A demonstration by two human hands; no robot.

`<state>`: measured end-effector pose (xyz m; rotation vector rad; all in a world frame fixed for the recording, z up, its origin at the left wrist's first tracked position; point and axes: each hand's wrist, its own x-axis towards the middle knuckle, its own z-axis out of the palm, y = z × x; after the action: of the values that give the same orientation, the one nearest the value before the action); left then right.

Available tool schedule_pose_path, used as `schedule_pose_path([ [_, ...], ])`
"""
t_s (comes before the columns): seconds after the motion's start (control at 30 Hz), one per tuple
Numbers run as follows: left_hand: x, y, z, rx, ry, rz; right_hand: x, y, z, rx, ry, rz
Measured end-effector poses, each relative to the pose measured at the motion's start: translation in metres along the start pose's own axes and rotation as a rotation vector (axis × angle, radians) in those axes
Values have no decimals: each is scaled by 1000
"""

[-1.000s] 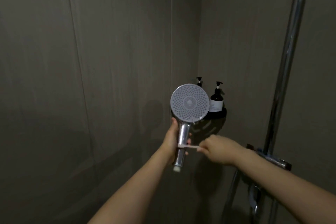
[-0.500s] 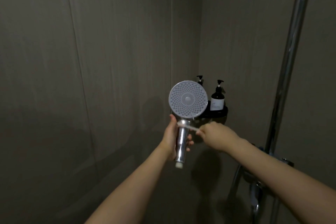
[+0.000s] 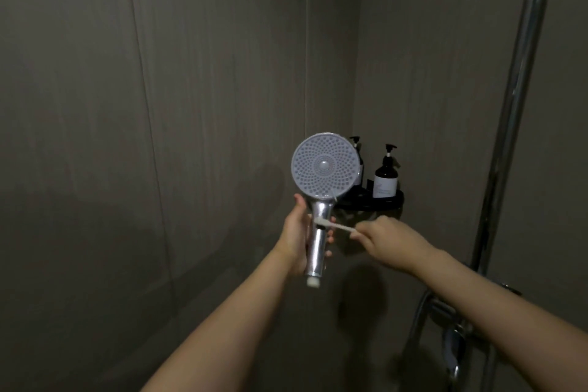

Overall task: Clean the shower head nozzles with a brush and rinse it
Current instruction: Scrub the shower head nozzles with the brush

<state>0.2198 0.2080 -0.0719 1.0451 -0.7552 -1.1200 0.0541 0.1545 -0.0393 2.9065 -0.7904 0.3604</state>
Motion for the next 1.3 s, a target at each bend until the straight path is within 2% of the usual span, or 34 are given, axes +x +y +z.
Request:
schedule_pose_path([
  [0.1,-1,4,0,-33,6,-3,-4,0,5,-60,-111,-150],
  [0.23,-2,7,-1,-83,16,0,-4,4,3,-68,1,-102],
  [0.4,-2,8,3,-9,71,5,-11,-9,13,-240,14,-282],
  [0.7,3,13,8,-22,173,78,-11,-10,12,-335,42,-289],
  [0.9,3,21,9,-44,170,135,-19,6,8,-331,51,-207],
  [1.03,2,21,11,-55,173,141,-16,0,15,-361,64,-270],
  [1.17,1,19,9,-90,166,132,-22,16,8,-401,70,-186],
  [1.3,0,17,12,-139,156,102,-20,5,16,-382,58,-289],
])
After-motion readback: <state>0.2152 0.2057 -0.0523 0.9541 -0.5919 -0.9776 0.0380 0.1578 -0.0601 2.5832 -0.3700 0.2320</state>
